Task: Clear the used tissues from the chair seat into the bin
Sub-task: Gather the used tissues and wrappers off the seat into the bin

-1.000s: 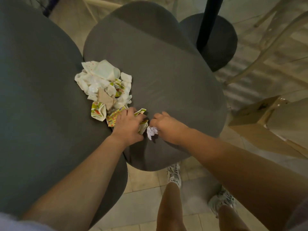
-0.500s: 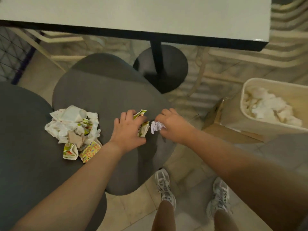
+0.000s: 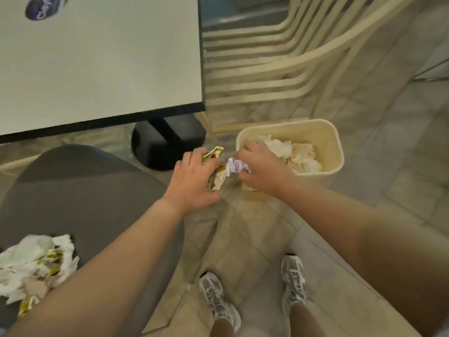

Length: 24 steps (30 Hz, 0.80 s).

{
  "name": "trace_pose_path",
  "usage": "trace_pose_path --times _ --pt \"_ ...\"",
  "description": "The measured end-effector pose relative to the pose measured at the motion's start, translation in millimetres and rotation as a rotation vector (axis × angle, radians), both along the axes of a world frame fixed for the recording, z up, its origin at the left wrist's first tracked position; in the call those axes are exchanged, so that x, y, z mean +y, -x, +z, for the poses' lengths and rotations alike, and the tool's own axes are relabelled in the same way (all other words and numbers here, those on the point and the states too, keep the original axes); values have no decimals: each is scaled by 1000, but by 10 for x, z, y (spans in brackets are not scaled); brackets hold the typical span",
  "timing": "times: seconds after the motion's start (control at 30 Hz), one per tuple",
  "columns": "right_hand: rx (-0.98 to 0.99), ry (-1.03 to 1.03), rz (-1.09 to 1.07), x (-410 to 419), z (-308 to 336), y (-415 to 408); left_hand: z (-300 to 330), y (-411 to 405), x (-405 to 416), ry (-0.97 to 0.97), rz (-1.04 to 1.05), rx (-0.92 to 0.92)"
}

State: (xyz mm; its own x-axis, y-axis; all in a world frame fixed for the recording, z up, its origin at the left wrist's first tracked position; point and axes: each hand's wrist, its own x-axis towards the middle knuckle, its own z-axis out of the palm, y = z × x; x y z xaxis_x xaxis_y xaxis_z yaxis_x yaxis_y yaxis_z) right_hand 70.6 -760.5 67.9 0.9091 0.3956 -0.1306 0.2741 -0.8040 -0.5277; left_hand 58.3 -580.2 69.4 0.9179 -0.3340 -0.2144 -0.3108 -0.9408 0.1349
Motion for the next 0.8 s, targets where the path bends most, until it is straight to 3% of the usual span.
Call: trace_pose_path --times 0.4,0.63,0.8 --pt "75 98 -246 -1337 -289 -254 -329 -571 -1374 55 -157 59" --pt "152 172 -206 -1447 -372 -348 -514 -626 -1456 137 -96 293" --pt "129 208 -164 -1321 -378 -395 -471 -581 -1317 144 -90 217"
